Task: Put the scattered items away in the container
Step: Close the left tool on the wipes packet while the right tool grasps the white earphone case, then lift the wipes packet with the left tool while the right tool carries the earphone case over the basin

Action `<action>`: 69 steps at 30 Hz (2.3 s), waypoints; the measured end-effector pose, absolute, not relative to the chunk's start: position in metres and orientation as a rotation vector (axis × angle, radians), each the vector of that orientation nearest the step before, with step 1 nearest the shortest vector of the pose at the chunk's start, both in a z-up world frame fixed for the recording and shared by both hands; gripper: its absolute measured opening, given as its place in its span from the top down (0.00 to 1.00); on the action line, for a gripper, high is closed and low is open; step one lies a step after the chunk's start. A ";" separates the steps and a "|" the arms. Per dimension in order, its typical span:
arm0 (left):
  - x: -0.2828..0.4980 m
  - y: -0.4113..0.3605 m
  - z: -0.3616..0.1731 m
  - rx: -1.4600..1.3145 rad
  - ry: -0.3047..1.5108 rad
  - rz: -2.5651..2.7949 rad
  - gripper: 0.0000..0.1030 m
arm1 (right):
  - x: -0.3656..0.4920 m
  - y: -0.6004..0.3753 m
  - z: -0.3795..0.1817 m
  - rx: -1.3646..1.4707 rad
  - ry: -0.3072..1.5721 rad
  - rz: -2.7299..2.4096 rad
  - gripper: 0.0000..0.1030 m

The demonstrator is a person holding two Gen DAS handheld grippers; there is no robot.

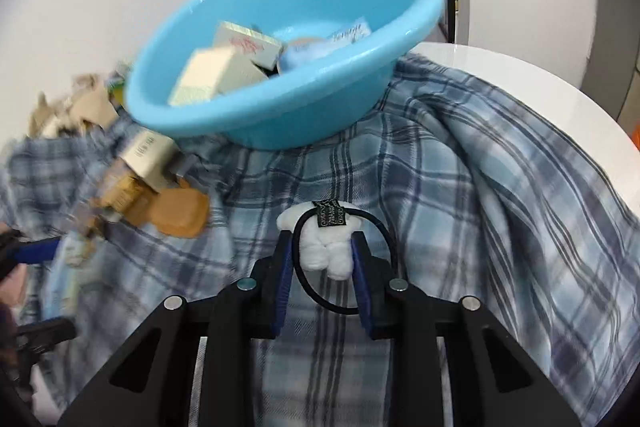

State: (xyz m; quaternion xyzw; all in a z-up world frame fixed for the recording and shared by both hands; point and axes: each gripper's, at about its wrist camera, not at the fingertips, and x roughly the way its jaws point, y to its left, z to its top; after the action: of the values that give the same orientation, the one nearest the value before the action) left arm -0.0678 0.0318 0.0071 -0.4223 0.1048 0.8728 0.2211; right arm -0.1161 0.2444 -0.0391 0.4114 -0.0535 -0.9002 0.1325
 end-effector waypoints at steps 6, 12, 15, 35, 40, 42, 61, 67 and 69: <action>-0.053 0.037 0.016 -1.059 0.220 2.526 0.24 | -0.065 0.247 -0.009 1.026 -0.181 -2.690 0.74; -0.030 0.052 0.016 -0.959 0.158 2.648 0.24 | -0.020 0.238 0.015 0.851 -0.162 -2.882 0.74; -0.019 0.055 0.015 -0.920 0.154 2.693 0.24 | 0.001 0.236 0.021 0.793 -0.150 -2.931 0.74; -0.016 0.061 0.054 -0.860 0.166 2.703 0.24 | 0.011 0.237 0.058 0.692 -0.111 -2.970 0.74; -0.014 0.065 0.124 -0.635 0.163 2.766 0.24 | 0.011 0.231 0.111 0.527 -0.075 -3.004 0.74; -0.011 0.064 0.152 -0.540 0.137 2.784 0.24 | 0.016 0.226 0.134 0.432 -0.043 -3.027 0.74; 0.017 0.054 0.216 -0.275 0.092 2.822 0.24 | 0.051 0.191 0.202 0.104 0.077 -3.023 0.74; 0.014 0.059 0.214 -0.292 0.098 2.815 0.24 | 0.045 0.193 0.200 0.117 0.061 -3.029 0.74; 0.009 0.059 0.214 -0.296 0.100 2.814 0.24 | 0.039 0.195 0.200 0.119 0.059 -3.034 0.74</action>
State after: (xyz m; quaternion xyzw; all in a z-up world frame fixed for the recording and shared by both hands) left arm 0.0091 0.0592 0.2137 -0.1033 0.0348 0.9820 0.1543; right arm 0.0394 0.1950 0.1996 0.0393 0.0193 -0.9977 0.0521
